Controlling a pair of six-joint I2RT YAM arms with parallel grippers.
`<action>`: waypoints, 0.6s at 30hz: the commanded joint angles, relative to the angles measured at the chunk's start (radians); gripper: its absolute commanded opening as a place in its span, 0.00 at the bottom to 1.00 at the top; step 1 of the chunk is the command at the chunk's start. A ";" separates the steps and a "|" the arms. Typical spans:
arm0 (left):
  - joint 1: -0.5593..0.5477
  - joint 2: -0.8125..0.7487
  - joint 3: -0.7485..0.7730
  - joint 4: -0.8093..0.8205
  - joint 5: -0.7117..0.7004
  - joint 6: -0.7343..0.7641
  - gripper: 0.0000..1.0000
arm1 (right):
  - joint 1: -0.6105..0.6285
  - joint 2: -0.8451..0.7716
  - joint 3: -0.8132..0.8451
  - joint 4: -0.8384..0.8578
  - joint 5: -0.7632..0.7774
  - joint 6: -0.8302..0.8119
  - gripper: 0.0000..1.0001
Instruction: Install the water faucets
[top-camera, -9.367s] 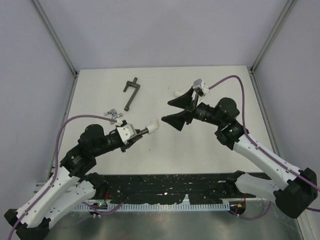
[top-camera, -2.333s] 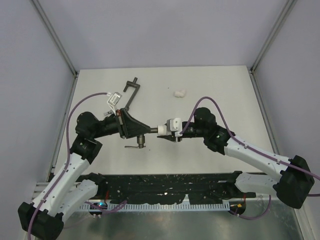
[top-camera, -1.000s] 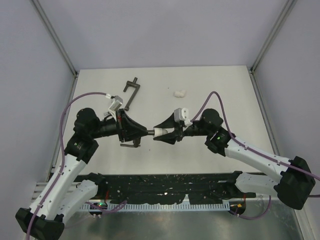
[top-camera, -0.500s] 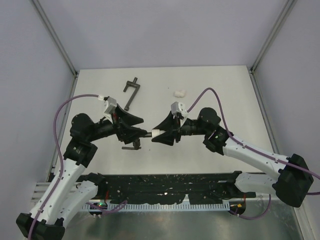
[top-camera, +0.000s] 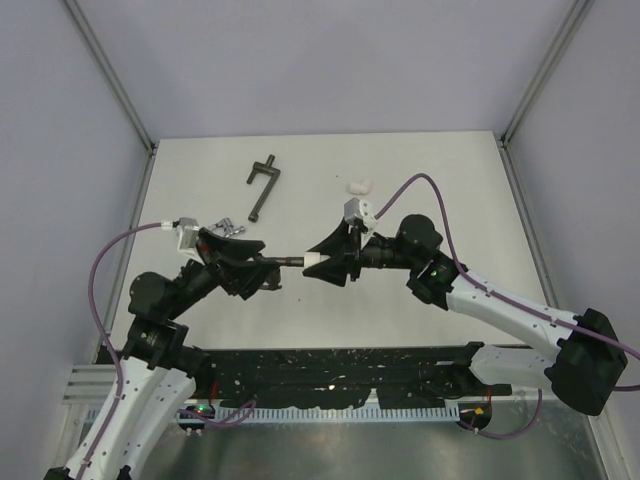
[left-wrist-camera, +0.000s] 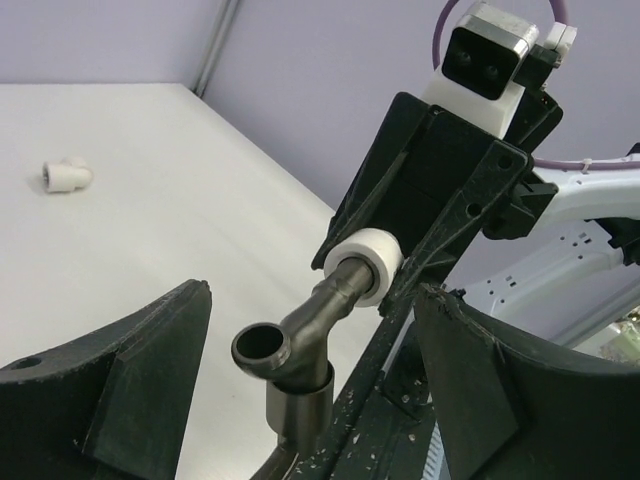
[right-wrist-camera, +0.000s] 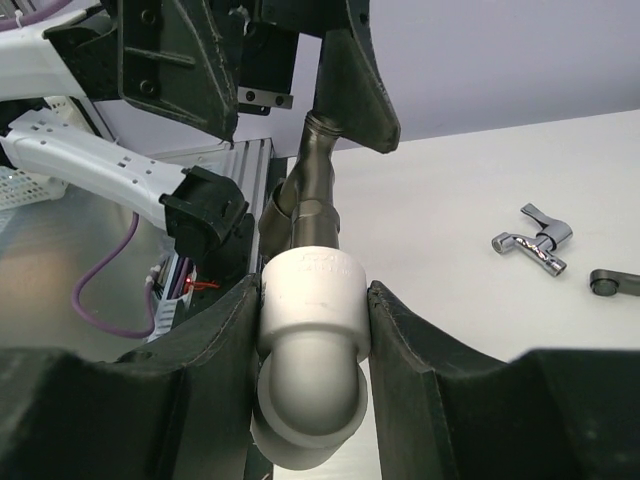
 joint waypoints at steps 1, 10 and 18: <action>0.006 -0.021 -0.035 0.054 -0.054 -0.112 0.86 | -0.007 -0.050 0.035 0.120 0.043 0.025 0.05; 0.006 0.057 -0.075 0.152 0.036 -0.221 0.85 | -0.007 -0.049 0.021 0.173 0.048 0.050 0.05; 0.006 0.155 -0.052 0.315 0.171 -0.307 0.78 | -0.008 -0.035 0.016 0.197 0.031 0.057 0.05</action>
